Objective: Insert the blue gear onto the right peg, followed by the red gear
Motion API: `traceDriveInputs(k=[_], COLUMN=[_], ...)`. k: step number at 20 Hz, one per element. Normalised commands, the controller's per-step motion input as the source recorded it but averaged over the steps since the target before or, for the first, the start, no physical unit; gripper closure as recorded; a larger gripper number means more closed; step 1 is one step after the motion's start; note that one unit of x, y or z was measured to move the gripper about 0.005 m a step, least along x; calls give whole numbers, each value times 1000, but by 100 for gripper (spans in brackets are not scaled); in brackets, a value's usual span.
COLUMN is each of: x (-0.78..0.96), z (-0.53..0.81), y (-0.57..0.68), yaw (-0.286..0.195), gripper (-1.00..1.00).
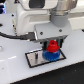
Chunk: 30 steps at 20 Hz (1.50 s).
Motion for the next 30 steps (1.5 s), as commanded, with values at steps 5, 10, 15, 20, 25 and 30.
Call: traceDriveInputs(k=[5, 10, 15, 20, 25, 30], x=[65, 61, 141, 141, 54, 8], z=[-181, -159, -174, -57, 253, 541], y=[-6, 1, 7, 2, 87, 98], yaw=[0, 0, 0, 0, 0, 0], gripper=[100, 100, 100, -100, -100, -100])
